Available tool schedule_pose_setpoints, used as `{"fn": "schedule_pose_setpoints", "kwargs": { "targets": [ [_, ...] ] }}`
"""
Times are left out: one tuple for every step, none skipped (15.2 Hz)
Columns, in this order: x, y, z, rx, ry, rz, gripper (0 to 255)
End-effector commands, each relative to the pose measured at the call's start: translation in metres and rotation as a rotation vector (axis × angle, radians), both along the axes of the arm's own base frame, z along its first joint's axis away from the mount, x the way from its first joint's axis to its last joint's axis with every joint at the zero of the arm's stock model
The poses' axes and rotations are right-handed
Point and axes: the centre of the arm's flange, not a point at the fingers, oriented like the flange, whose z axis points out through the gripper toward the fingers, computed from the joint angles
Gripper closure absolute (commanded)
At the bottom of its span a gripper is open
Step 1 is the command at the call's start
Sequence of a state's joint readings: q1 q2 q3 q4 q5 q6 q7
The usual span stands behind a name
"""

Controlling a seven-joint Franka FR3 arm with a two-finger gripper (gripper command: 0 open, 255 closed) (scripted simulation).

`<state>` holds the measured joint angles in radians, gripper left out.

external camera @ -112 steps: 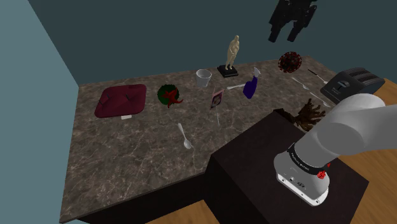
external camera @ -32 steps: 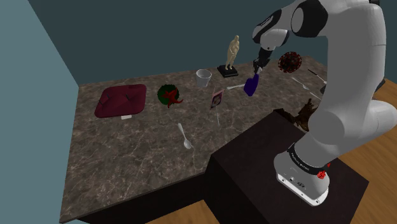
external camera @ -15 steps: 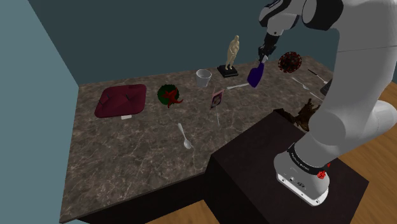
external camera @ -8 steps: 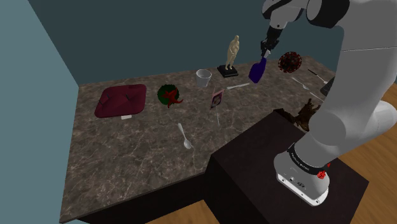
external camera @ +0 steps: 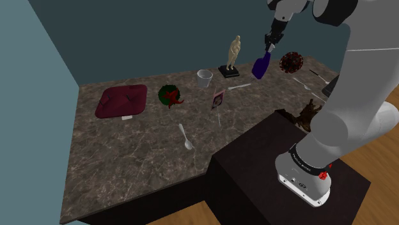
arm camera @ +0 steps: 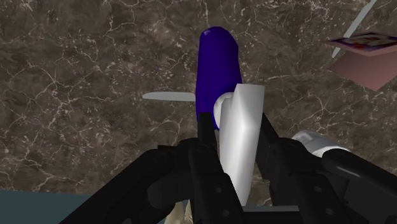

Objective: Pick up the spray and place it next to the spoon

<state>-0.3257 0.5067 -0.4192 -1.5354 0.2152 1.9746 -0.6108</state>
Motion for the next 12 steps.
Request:
{"fn": "schedule_pose_setpoints", "kwargs": {
  "targets": [
    [0.0, -0.001, 0.012, 0.0, 0.0, 0.0, 255],
    [0.0, -0.001, 0.017, 0.0, 0.0, 0.0, 255],
    [0.0, -0.001, 0.023, 0.0, 0.0, 0.0, 255],
    [0.0, -0.001, 0.028, 0.0, 0.0, 0.0, 255],
    [0.0, -0.001, 0.033, 0.0, 0.0, 0.0, 255],
    [0.0, -0.001, 0.038, 0.0, 0.0, 0.0, 255],
    [0.0, -0.001, 0.044, 0.0, 0.0, 0.0, 255],
    [0.0, -0.001, 0.049, 0.0, 0.0, 0.0, 255],
    [0.0, -0.001, 0.054, 0.0, 0.0, 0.0, 255],
    [0.0, -0.001, 0.06, 0.0, 0.0, 0.0, 255],
    [0.0, -0.001, 0.065, 0.0, 0.0, 0.0, 255],
    [0.0, -0.001, 0.07, 0.0, 0.0, 0.0, 255]
  ]
}}
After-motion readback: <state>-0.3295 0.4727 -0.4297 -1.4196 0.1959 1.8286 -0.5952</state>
